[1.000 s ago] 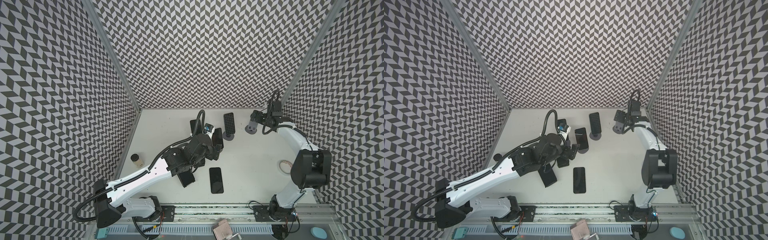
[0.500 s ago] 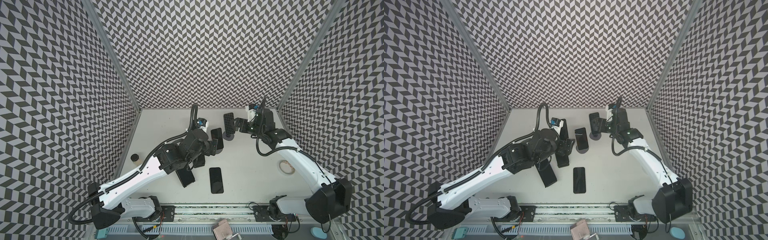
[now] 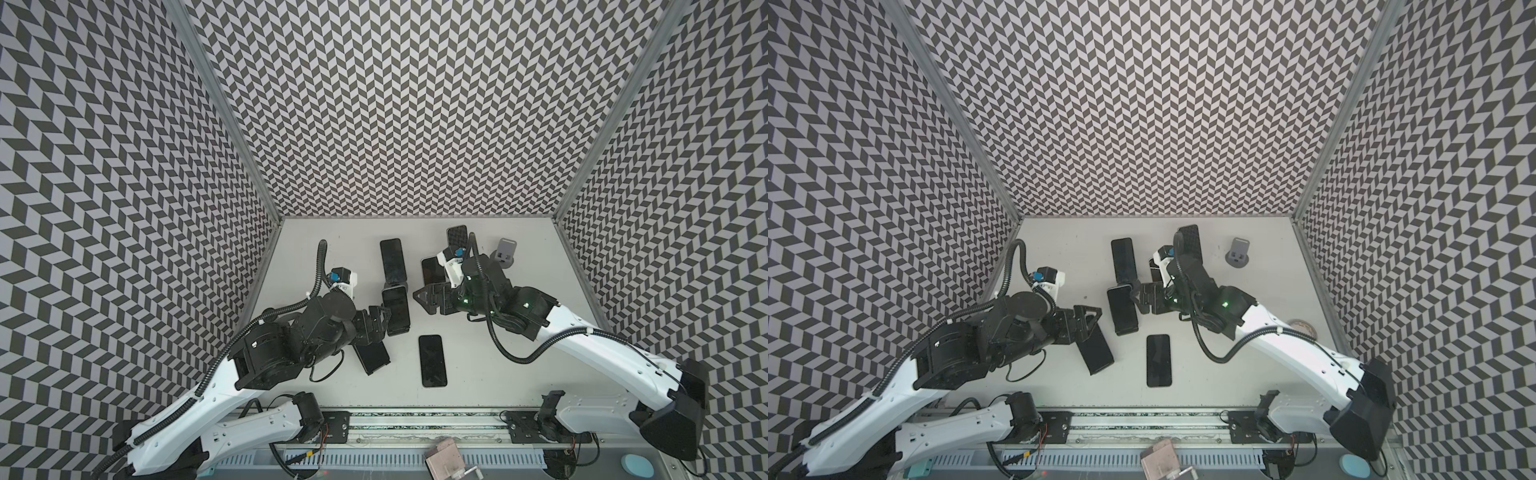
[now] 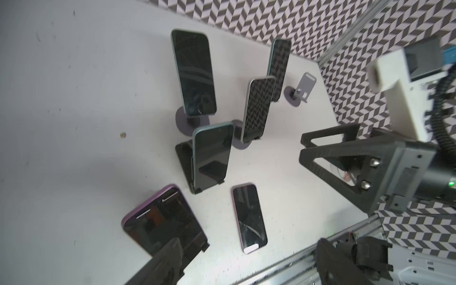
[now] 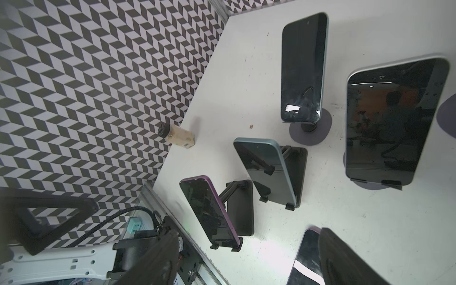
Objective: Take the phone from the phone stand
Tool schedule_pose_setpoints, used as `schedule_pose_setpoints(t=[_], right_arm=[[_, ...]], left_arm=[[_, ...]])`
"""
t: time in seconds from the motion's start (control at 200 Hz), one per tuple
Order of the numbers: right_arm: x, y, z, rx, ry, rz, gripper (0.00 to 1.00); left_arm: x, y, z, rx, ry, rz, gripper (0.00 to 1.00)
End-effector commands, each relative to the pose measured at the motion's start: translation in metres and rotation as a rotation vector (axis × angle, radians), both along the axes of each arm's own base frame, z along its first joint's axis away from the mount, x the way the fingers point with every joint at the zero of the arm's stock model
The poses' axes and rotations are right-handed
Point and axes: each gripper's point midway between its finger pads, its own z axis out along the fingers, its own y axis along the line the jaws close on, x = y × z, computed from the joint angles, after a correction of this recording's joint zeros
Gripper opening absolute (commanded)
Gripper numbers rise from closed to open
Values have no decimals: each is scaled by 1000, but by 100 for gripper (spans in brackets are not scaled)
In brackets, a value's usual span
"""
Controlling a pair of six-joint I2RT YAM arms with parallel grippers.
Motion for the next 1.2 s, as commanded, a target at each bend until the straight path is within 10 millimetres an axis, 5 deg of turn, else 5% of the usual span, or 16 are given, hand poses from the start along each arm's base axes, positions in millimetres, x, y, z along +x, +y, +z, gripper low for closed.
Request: schedule_pose_setpoints(t=[0.0, 0.3, 0.491, 0.821, 1.197], right_arm=[[-18, 24, -3, 14, 12, -11, 86], [-66, 102, -37, -75, -23, 112, 89], [-77, 132, -49, -80, -35, 143, 92], [-71, 130, -62, -136, -69, 118, 96], [-63, 143, -79, -175, -90, 113, 99]], left_arm=[[-20, 20, -30, 47, 138, 37, 86], [-56, 59, -62, 67, 277, 72, 86], [-61, 64, -44, 6, 225, 30, 88], [-64, 81, -72, -73, 281, 181, 87], [-43, 92, -51, -42, 174, 268, 90]])
